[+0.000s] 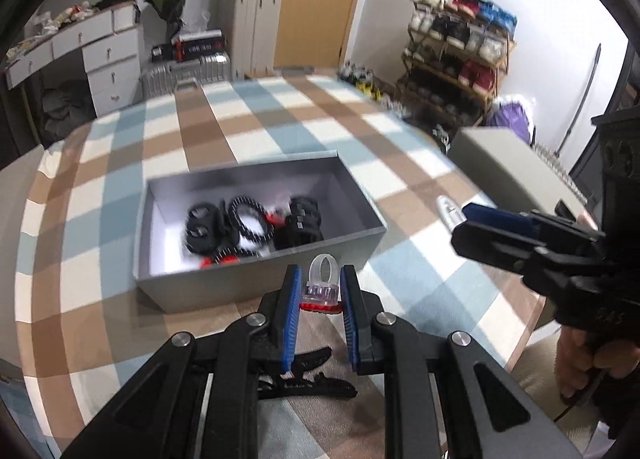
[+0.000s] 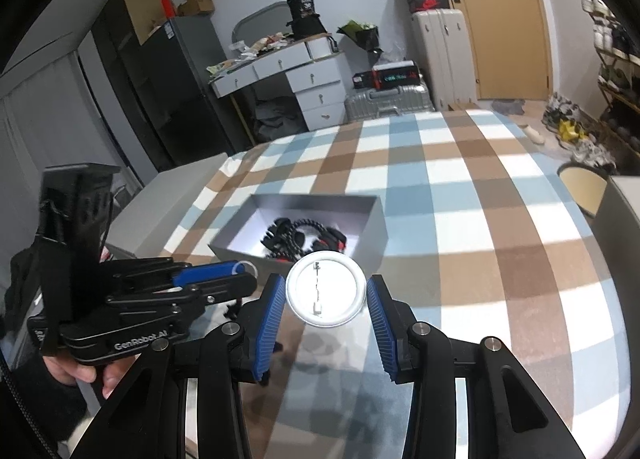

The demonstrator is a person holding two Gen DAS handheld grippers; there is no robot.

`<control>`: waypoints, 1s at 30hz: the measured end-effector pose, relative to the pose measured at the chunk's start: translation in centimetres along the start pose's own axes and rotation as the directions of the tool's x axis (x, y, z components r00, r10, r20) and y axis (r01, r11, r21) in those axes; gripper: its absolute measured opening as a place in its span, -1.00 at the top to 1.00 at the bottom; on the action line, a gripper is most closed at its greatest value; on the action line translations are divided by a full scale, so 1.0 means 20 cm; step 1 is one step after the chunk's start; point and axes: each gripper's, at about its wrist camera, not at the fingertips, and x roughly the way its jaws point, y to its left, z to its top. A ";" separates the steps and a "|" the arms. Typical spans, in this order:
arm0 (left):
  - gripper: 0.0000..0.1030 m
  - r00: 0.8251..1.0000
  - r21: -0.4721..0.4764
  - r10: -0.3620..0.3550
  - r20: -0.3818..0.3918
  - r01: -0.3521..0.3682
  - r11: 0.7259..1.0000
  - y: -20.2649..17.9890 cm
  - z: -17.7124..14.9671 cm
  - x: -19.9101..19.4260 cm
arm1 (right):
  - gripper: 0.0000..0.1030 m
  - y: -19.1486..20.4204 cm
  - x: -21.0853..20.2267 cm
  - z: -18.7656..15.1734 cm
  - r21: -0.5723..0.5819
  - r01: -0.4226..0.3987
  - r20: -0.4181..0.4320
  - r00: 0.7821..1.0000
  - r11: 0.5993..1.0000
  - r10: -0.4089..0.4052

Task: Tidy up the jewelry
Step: 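Lower the badge and red ring into the box and open both tools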

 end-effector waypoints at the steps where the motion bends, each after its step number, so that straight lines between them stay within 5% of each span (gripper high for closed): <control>1: 0.72 1.000 -0.003 0.004 0.014 -0.004 1.000 0.00 0.01 -0.01 | 0.20 0.02 0.00 0.02 -0.015 0.005 0.007 1.000 1.000 -0.005; 16: 0.72 0.992 -0.226 0.054 0.117 -0.026 0.974 0.29 0.13 -0.01 | 0.20 0.18 0.21 0.35 -0.171 -0.032 0.033 0.999 0.985 0.038; 30: 0.72 1.000 -0.225 0.002 0.025 0.004 0.974 0.28 0.13 0.13 | 0.20 0.01 0.51 0.29 -0.073 -0.085 -0.063 0.995 0.994 0.081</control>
